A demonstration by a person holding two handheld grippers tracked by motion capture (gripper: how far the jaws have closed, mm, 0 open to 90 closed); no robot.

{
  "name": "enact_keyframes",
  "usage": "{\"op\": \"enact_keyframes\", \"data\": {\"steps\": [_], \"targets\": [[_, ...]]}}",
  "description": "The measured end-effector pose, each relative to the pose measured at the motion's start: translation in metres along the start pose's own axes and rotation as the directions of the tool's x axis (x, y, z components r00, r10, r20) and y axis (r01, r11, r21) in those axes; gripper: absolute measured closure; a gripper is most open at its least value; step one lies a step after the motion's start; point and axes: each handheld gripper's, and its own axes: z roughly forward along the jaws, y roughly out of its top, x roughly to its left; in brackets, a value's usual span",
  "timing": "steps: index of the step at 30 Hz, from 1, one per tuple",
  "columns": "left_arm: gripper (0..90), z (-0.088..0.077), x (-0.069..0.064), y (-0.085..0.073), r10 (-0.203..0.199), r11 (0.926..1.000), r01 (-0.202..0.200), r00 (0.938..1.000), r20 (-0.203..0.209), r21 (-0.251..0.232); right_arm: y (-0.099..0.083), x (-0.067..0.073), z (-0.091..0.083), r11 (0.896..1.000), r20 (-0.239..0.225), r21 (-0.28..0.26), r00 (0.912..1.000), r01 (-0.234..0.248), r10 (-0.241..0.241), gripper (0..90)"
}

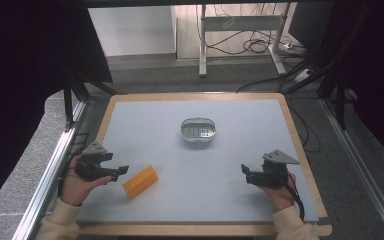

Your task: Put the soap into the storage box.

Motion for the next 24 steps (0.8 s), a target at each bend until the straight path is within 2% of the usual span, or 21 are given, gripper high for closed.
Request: {"op": "enact_keyframes", "data": {"steps": [7, 12, 19, 24], "targets": [[20.3, -0.002, 0.004, -0.001, -0.015, 0.9999, 0.015, 0.9999, 0.007, -0.006, -0.002, 0.000, 0.003, 1.000, -0.015, 0.019, 0.9999, -0.002, 0.002, 7.1], [20.9, -0.004, 0.004, -0.001, -0.007, 0.9999, 0.007, 1.0000, -0.002, -0.008, -0.002, 0.000, 0.003, 1.000, -0.016, 0.022, 0.9999, -0.005, 0.005, 7.4], [21.8, -0.010, 0.002, 0.004, -0.015, 0.9998, 0.015, 0.9999, -0.001, -0.013, -0.002, 0.003, 0.003, 1.000, -0.046, 0.024, 0.9989, 0.005, -0.004, 9.2], [22.4, -0.015, -0.004, 0.009, -0.001, 0.9999, 0.001, 0.9998, 0.022, -0.017, -0.002, 0.004, 0.004, 0.999, -0.044, 0.030, 0.9990, 0.014, -0.012, 9.3]]}}
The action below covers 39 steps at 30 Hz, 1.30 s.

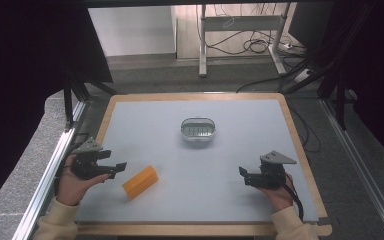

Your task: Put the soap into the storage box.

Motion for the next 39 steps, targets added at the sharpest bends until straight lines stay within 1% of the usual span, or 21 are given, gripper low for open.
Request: {"op": "enact_keyframes", "data": {"steps": [9, 10, 12, 13, 15, 20, 25, 31, 36, 39], "targets": [[23.1, -0.005, -0.002, 0.002, 0.006, 1.0000, -0.006, 1.0000, -0.008, 0.000, 0.000, 0.001, -0.001, 1.000, 0.018, -0.002, 0.9996, 0.021, -0.021, 10.2], [23.0, -0.005, -0.002, 0.002, 0.006, 1.0000, -0.006, 1.0000, -0.006, -0.001, 0.000, 0.001, -0.001, 1.000, 0.016, -0.004, 0.9996, 0.021, -0.021, 10.5], [22.7, -0.006, -0.002, 0.002, 0.014, 0.9999, -0.014, 0.9998, 0.011, 0.002, 0.000, 0.001, -0.001, 1.000, 0.006, -0.006, 0.9997, 0.023, -0.022, 10.8], [22.6, -0.006, -0.003, 0.002, 0.015, 0.9999, -0.015, 0.9999, 0.007, 0.002, -0.001, 0.001, 0.000, 1.000, -0.006, -0.003, 0.9998, 0.019, -0.019, 11.2], [22.6, -0.006, -0.003, 0.002, 0.017, 0.9998, -0.017, 0.9998, 0.005, 0.005, -0.001, 0.001, 0.000, 1.000, -0.008, -0.003, 0.9998, 0.019, -0.019, 11.2], [22.7, -0.005, -0.008, 0.005, 0.041, 0.9990, -0.041, 0.9991, 0.007, 0.019, -0.002, 0.002, 0.002, 0.999, -0.015, 0.011, 0.9994, 0.033, -0.033, 11.3], [22.3, -0.003, -0.013, 0.009, 0.084, 0.9953, -0.085, 0.9962, 0.022, 0.047, -0.002, 0.004, 0.003, 0.999, -0.023, 0.017, 0.9991, 0.037, -0.036, 11.3], [22.3, 0.001, -0.017, 0.010, 0.102, 0.9923, -0.104, 0.9942, 0.035, 0.066, -0.002, 0.005, 0.005, 0.999, -0.028, 0.026, 0.9986, 0.047, -0.046, 11.4], [22.2, 0.008, -0.021, 0.012, 0.116, 0.9894, -0.120, 0.9920, 0.049, 0.082, -0.002, 0.005, 0.005, 0.999, -0.032, 0.033, 0.9987, 0.041, -0.040, 13.3], [22.2, 0.014, -0.022, 0.013, 0.124, 0.9870, -0.128, 0.9912, 0.047, 0.097, -0.002, 0.006, 0.005, 0.998, -0.030, 0.039, 0.9984, 0.049, -0.048, 13.3]]}}
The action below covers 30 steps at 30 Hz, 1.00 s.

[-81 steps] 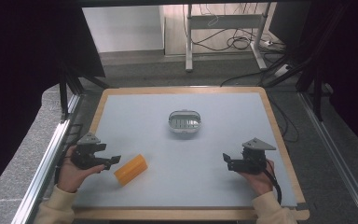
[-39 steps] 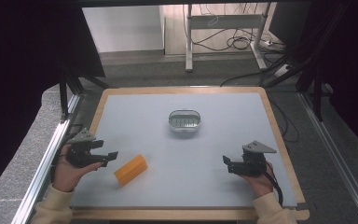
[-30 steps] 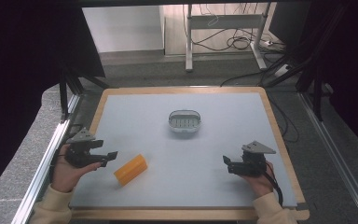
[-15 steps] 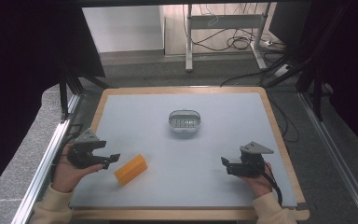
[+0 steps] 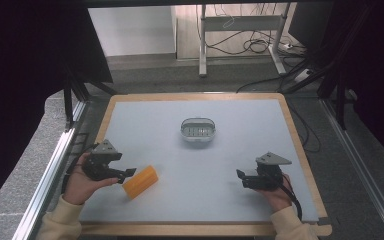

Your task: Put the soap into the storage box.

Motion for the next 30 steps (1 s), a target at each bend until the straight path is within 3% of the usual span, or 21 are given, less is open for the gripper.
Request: {"op": "enact_keyframes", "data": {"steps": [16, 23, 30], "targets": [[21.5, 0.018, -0.012, 0.004, 0.033, 0.9978, -0.034, 0.9990, 0.030, 0.056, -0.001, -0.001, 0.003, 1.000, 0.000, 0.016, 1.0000, 0.000, 0.000, 13.3], [21.3, 0.025, -0.015, 0.004, 0.027, 0.9962, -0.029, 0.9992, 0.029, 0.082, -0.001, -0.002, 0.002, 1.000, 0.002, 0.014, 1.0000, -0.002, 0.002, 13.3], [22.2, 0.037, -0.020, 0.004, 0.031, 0.9908, -0.035, 0.9989, 0.036, 0.131, -0.001, -0.001, 0.002, 1.000, 0.006, 0.013, 1.0000, 0.006, -0.006, 13.3]]}}
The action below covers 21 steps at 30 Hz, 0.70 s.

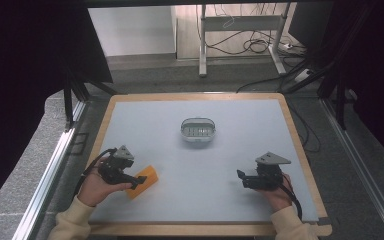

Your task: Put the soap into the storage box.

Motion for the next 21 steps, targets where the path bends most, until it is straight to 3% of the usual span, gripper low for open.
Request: {"op": "enact_keyframes", "data": {"steps": [14, 21], "targets": [[29.5, 0.021, -0.013, 0.009, 0.031, 0.9953, -0.029, 0.9994, -0.015, 0.092, 0.000, -0.001, -0.002, 1.000, 0.005, -0.005, 0.9999, 0.011, -0.011, 13.3], [37.5, 0.033, -0.015, 0.009, 0.013, 0.9888, -0.007, 0.9991, -0.039, 0.149, 0.000, -0.001, 0.000, 1.000, 0.003, 0.003, 0.9999, 0.014, -0.014, 13.3]]}}
